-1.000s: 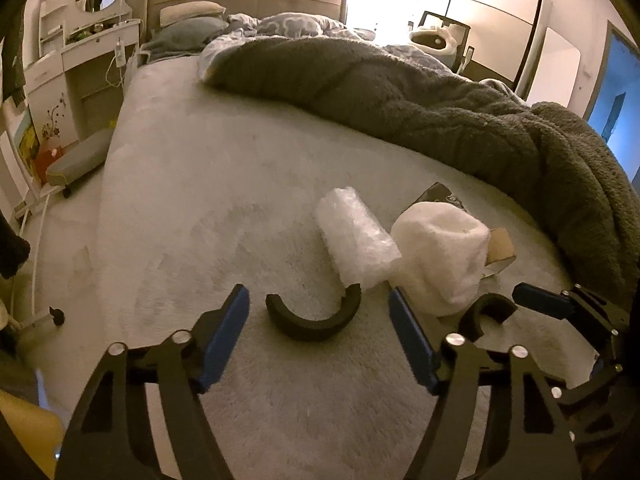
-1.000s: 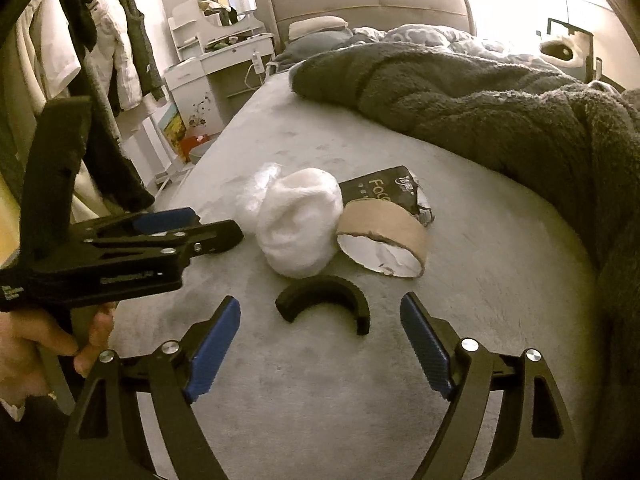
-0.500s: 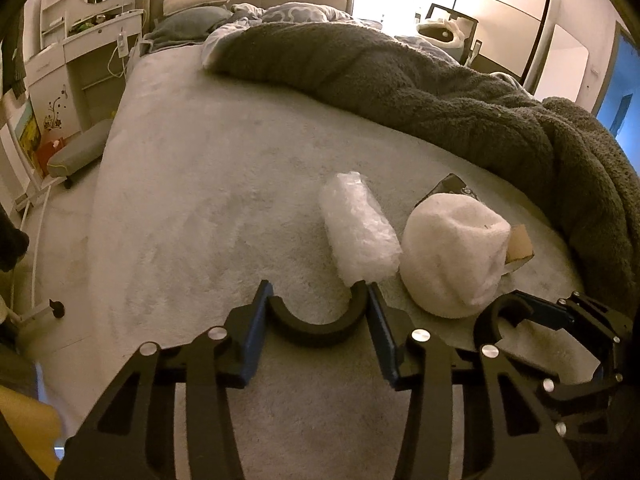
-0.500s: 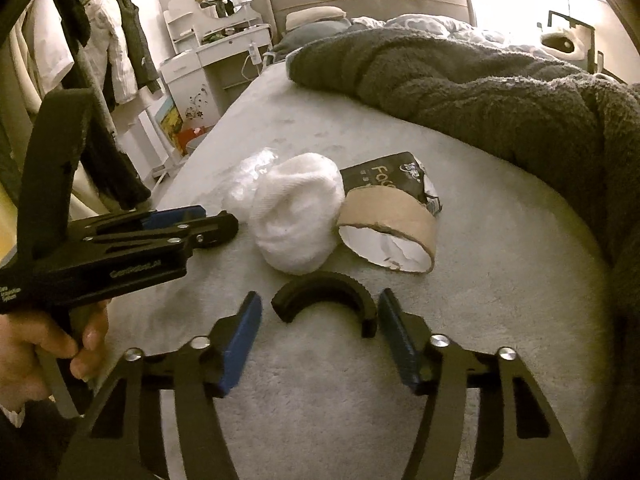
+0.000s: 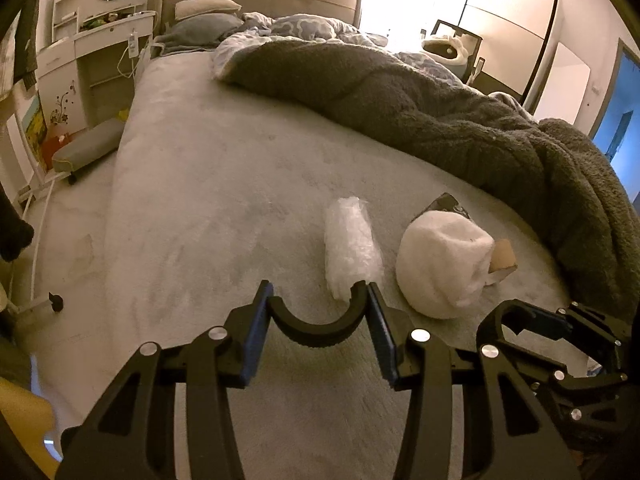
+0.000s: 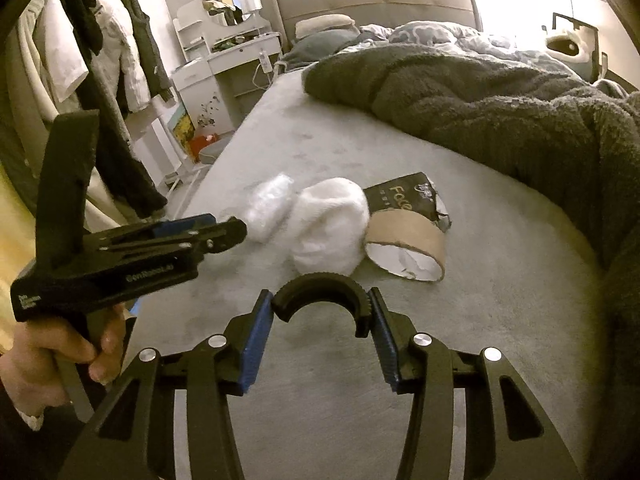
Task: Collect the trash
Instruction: 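Carry the black curved piece over the black bin and open the left tool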
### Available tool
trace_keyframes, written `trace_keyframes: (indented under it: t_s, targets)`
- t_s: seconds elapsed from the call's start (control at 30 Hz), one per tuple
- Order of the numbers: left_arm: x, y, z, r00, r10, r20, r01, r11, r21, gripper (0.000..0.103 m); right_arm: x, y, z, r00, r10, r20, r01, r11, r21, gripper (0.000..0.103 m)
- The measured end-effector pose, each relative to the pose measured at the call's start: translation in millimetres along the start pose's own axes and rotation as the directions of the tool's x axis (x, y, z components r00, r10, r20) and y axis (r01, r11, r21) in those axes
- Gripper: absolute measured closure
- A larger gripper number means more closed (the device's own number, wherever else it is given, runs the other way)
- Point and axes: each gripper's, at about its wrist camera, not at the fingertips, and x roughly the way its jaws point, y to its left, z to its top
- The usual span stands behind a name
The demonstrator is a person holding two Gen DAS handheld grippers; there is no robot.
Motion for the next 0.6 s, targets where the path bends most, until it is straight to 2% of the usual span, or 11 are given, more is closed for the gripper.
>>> trace_keyframes:
  t_s: [0.33, 0.6]
  targets:
    - [-19, -2, -10, 0.999, 0.009, 0.038, -0.01, 1.0, 0.021, 0.054, -23, 11, 5, 0.997, 0.043, 0.058, -0.044, 0.999, 0.02, 0.054]
    - [-37, 24, -28, 0.995, 0.085, 0.05, -0.083, 0.996, -0.04, 0.054, -26, 14, 2, 0.996, 0.068, 0.065, -0.071, 0.996, 0.053, 0.054]
